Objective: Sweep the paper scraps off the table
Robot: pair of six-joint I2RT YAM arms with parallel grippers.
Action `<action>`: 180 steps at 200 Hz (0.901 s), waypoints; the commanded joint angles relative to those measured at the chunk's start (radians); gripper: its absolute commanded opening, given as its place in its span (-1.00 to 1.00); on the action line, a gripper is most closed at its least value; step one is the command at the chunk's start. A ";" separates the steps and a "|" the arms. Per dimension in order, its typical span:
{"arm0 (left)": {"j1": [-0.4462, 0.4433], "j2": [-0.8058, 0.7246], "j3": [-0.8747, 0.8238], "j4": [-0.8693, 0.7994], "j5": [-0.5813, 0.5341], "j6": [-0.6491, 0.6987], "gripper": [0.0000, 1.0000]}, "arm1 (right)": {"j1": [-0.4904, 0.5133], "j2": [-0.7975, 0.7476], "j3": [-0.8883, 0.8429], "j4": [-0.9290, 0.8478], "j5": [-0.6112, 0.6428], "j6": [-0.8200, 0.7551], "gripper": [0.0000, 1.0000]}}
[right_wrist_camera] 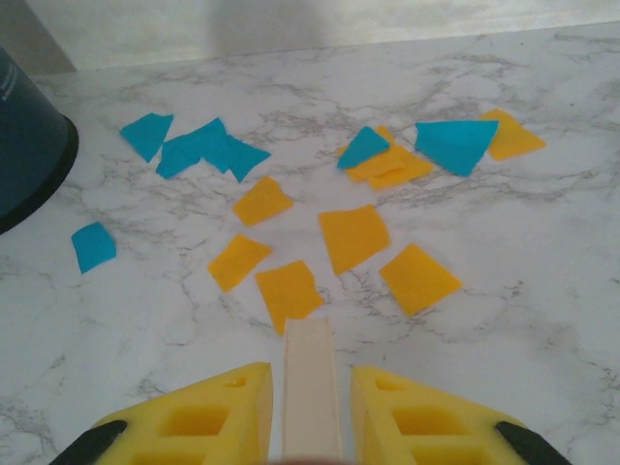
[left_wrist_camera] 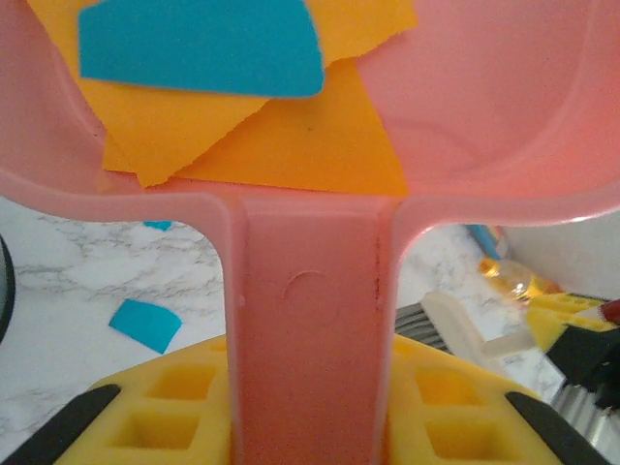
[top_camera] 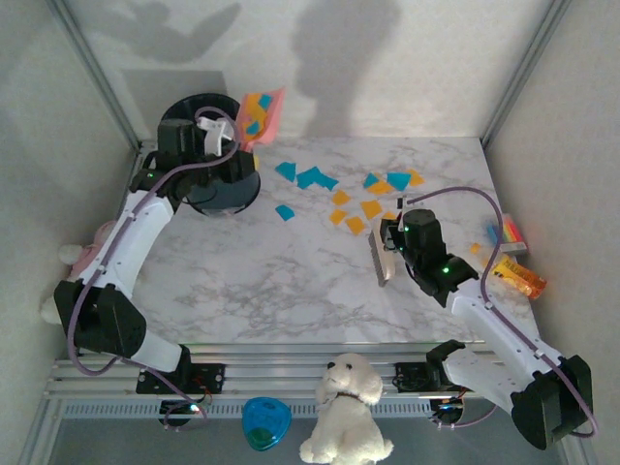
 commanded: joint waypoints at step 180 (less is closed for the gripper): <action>0.189 0.107 0.065 0.226 0.273 -0.447 -1.00 | -0.007 0.013 0.064 -0.009 -0.008 -0.008 -1.00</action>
